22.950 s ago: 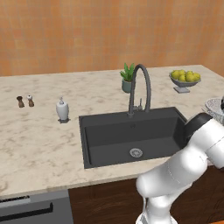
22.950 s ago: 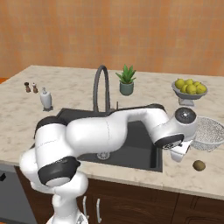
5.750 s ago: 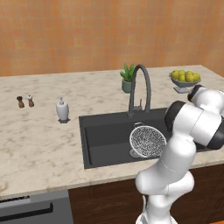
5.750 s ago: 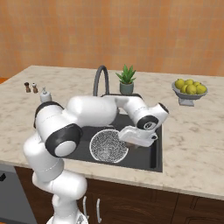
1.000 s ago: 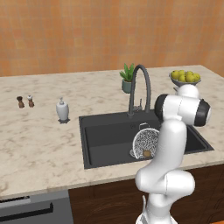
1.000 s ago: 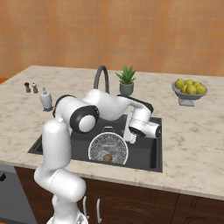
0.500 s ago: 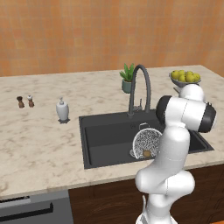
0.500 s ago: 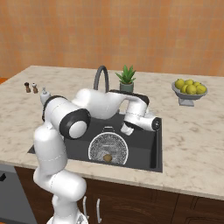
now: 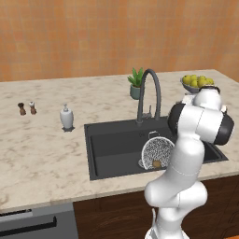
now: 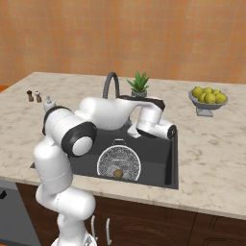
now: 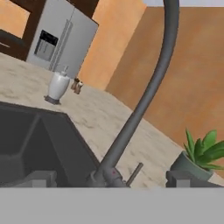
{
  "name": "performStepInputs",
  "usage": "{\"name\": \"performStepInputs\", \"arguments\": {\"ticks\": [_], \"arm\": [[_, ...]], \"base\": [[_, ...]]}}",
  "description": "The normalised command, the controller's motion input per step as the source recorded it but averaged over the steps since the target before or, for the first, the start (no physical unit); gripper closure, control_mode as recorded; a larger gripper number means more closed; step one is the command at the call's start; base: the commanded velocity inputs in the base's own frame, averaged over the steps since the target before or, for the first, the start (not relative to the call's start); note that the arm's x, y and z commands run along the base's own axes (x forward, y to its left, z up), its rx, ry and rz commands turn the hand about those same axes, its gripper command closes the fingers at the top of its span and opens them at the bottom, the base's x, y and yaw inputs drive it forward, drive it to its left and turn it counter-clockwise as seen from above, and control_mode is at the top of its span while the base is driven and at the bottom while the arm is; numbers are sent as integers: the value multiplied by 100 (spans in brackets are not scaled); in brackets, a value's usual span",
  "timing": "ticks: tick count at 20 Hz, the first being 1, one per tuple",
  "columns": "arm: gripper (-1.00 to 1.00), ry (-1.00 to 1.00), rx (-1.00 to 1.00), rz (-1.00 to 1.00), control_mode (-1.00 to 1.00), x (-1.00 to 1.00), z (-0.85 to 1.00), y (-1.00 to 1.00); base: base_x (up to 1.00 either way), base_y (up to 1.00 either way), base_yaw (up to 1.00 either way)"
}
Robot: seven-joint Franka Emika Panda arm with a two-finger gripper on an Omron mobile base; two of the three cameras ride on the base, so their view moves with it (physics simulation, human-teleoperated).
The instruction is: Put the colander in the sink, put the kiwi in the colander, and turn on the sink faucet and pour water over the colander.
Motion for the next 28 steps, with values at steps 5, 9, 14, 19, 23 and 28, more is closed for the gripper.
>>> {"name": "performStepInputs", "arguments": {"ticks": [5,9,14,19,23,28], "arm": [[-100,8,26,8,-100,10,0,0],[-100,6,21,7,-100,9,0,6],[-100,0,20,7,-100,8,-10,18],[-100,0,10,5,-100,13,-31,37],[-100,0,5,4,-100,21,-29,37],[-100,0,8,5,-100,31,-5,27]], "base": [[0,0,0],[0,0,0],[0,0,0],[0,0,0],[0,0,0],[0,0,0]]}}
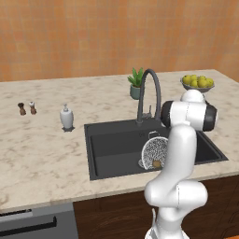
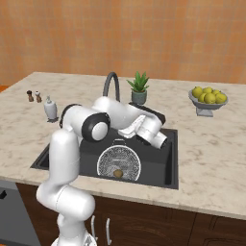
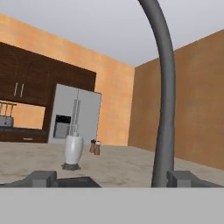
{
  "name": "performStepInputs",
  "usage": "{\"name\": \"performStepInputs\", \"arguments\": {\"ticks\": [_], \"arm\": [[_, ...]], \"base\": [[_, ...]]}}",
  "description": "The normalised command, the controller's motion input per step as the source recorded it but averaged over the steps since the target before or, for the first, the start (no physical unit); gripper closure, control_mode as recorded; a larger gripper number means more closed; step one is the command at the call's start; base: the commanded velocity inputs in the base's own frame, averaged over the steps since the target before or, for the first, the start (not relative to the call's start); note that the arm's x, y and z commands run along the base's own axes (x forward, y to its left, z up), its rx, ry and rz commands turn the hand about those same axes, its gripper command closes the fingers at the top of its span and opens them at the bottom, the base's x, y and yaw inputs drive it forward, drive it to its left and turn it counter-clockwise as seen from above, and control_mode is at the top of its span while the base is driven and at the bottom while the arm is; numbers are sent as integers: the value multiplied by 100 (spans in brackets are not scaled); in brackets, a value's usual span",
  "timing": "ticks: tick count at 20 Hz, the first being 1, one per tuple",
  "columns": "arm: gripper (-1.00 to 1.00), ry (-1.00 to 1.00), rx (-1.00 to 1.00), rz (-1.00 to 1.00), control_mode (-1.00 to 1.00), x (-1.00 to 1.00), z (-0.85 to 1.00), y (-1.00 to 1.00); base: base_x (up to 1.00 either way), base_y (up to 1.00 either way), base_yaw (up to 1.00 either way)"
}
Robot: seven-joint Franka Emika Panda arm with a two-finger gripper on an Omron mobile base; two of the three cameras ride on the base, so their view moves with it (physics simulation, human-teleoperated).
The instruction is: Put the colander in the sink, put the kiwi in the colander, and turn on the sink faucet and pour water over the colander.
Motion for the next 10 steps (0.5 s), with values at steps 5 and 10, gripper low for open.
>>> {"name": "performStepInputs", "arguments": {"ticks": [5,10], "arm": [[-100,0,7,2,-100,42,0,13],[-100,0,4,1,-100,47,-11,3]], "base": [[0,0,0],[0,0,0]]}}
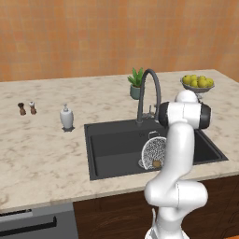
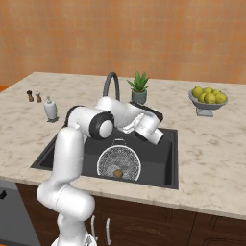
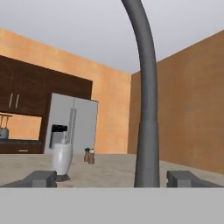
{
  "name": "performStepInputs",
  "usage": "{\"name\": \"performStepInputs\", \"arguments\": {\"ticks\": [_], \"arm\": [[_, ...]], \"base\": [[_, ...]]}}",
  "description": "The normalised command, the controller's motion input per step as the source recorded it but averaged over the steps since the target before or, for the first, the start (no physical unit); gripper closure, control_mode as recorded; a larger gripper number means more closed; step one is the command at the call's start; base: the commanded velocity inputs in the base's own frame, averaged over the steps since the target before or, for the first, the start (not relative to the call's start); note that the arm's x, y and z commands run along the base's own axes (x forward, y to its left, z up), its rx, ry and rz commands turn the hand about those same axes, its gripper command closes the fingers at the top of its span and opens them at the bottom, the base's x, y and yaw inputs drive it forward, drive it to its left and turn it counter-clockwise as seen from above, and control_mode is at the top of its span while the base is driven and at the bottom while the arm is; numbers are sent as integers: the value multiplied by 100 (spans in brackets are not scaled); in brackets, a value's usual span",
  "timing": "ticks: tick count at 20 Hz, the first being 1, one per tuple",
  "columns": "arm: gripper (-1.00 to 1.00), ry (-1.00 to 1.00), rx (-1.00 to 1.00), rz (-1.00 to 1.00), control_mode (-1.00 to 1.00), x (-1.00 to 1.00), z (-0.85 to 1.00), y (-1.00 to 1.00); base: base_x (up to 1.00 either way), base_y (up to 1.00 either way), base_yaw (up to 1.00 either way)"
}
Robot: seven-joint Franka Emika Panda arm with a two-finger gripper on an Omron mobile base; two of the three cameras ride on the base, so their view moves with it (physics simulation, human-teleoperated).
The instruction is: Put the colander in the sink, put the kiwi in the colander, and turn on the sink faucet and pour water over the colander.
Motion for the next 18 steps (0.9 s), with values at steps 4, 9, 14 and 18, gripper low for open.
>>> {"name": "performStepInputs", "arguments": {"ticks": [4,9,14,18], "arm": [[-100,-1,2,0,-100,48,-32,-1],[-100,-3,5,0,-100,45,-29,-13],[-100,-2,7,0,-100,44,-16,-10],[-100,-1,2,0,-100,36,-17,0]], "base": [[0,0,0],[0,0,0],[0,0,0],[0,0,0]]}}
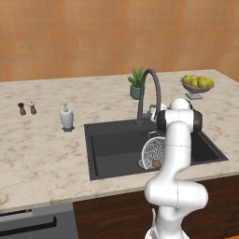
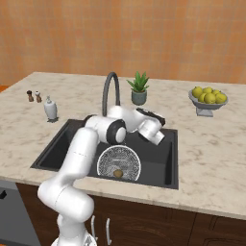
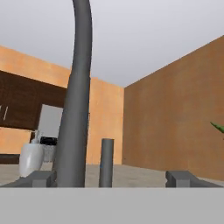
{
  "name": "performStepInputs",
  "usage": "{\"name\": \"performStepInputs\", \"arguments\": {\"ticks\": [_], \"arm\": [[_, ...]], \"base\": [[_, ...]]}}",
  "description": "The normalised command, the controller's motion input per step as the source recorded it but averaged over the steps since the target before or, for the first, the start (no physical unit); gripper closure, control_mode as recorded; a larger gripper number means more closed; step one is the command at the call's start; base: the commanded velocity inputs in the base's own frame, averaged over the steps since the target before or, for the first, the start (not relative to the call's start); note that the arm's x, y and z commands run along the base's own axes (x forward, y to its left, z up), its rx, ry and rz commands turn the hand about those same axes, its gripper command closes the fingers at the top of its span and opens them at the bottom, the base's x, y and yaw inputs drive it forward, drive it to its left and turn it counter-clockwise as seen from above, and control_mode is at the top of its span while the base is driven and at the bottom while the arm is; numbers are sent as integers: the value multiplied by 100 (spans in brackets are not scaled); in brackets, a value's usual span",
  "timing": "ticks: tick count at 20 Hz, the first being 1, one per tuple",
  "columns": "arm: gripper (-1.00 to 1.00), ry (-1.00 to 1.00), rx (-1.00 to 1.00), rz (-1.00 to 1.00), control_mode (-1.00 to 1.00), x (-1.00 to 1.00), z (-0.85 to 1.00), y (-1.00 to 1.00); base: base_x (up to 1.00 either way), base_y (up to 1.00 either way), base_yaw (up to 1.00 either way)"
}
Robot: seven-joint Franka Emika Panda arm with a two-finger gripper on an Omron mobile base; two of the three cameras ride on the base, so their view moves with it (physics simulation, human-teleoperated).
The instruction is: Put the colander in the sink, put the kiwi in the colander, and turn on the sink faucet and pour water over the colander.
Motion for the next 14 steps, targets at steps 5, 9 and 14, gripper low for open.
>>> {"name": "performStepInputs", "arguments": {"ticks": [5,9,14], "arm": [[-100,0,0,0,-100,37,-11,0],[-100,0,0,-2,-100,24,0,0],[100,0,0,-14,-100,8,0,-2]], "base": [[0,0,0],[0,0,0],[0,0,0]]}}
